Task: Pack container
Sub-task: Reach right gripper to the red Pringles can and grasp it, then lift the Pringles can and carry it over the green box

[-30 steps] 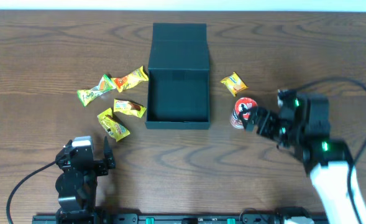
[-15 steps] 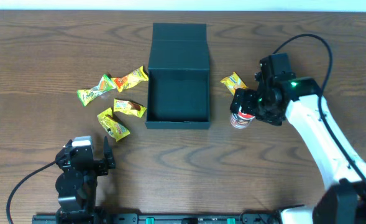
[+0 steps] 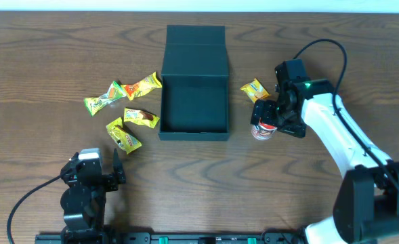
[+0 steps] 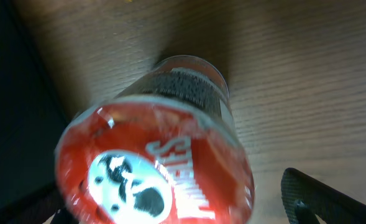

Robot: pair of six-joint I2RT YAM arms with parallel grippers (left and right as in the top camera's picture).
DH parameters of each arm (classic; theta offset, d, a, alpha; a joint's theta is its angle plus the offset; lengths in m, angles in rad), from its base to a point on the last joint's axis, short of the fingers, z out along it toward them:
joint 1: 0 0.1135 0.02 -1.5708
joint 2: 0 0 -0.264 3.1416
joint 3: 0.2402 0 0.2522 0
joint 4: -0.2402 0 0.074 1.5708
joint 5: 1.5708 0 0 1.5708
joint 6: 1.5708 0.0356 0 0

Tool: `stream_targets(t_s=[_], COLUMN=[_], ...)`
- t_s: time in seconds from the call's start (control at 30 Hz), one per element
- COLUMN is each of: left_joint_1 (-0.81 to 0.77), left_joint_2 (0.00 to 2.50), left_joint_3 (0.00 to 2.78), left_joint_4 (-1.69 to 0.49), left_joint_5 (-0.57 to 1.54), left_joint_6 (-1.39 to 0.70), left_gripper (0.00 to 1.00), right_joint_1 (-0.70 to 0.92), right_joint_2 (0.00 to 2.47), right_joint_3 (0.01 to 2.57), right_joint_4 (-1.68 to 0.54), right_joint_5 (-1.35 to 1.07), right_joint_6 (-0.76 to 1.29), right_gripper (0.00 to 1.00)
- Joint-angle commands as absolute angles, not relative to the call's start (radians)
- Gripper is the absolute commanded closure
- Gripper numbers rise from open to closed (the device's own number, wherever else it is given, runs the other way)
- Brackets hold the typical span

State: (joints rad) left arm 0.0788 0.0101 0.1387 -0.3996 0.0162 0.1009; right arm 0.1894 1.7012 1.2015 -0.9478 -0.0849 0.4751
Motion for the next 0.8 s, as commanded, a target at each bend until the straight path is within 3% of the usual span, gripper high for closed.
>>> stream_targets(t_s=[0.0, 0.1, 0.27, 0.4, 0.77], left_joint_1=[0.085, 0.085, 0.085, 0.085, 0.085], left_joint_2=[0.004, 0.004, 0.004, 0.004, 0.004], left_joint_3=[0.119, 0.119, 0.119, 0.119, 0.119], left_joint_4=[-0.404, -0.404, -0.404, -0.404, -0.404], left_joint_5=[0.016, 0.016, 0.016, 0.016, 0.016], left_joint_6=[0.086, 0.086, 0.086, 0.086, 0.086], left_gripper=[0.05, 0.05, 0.05, 0.05, 0.05], right_joint_1=[0.198, 0.198, 0.199, 0.204, 0.205], right_joint_2=[1.720, 1.722, 1.722, 1.722, 1.719], right_joint_3=[1.221, 1.221, 1.221, 1.221, 1.233], right_joint_4=[-0.940, -0.926, -0.923, -0.922, -0.928], right_joint_5=[-0.071, -0.071, -0.071, -0.071, -0.136], right_joint_6=[0.492, 0.493, 0.493, 0.493, 0.493], right_gripper=[0.01, 0.02, 0.25, 0.33, 0.30])
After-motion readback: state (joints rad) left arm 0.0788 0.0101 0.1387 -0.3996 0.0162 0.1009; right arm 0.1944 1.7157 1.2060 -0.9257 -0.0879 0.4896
